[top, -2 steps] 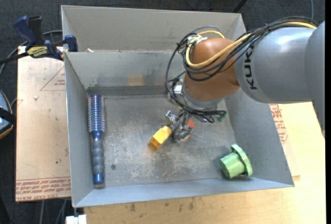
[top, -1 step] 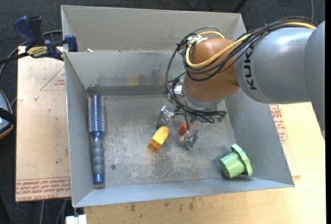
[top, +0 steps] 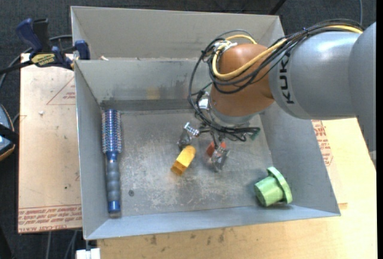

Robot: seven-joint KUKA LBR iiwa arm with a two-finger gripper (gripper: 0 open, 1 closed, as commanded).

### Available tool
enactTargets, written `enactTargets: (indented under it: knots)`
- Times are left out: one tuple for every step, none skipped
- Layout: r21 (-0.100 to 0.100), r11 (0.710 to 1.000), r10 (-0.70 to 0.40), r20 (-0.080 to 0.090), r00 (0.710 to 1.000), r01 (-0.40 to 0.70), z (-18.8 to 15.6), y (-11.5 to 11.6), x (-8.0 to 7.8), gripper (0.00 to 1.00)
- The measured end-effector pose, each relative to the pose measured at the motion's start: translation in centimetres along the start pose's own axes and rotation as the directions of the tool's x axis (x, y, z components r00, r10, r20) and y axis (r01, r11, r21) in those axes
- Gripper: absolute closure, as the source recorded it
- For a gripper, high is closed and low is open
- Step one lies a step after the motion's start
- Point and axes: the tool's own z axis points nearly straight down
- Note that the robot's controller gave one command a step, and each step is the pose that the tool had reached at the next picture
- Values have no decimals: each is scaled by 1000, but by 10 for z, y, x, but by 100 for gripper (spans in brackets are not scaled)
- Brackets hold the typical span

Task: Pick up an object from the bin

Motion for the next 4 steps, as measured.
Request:
enactTargets:
  knots:
    - [3, 951, -311, 2, 951, 311, -83, 20, -18, 0]
    - [5, 746, -666, 0, 746, 666, -25, 6, -13, 0]
    - [-3, 747, -665, 1, 747, 665, -19, 8, -11, 100]
    - [-3, 747, -665, 1, 747, 665, -19, 8, -11, 0]
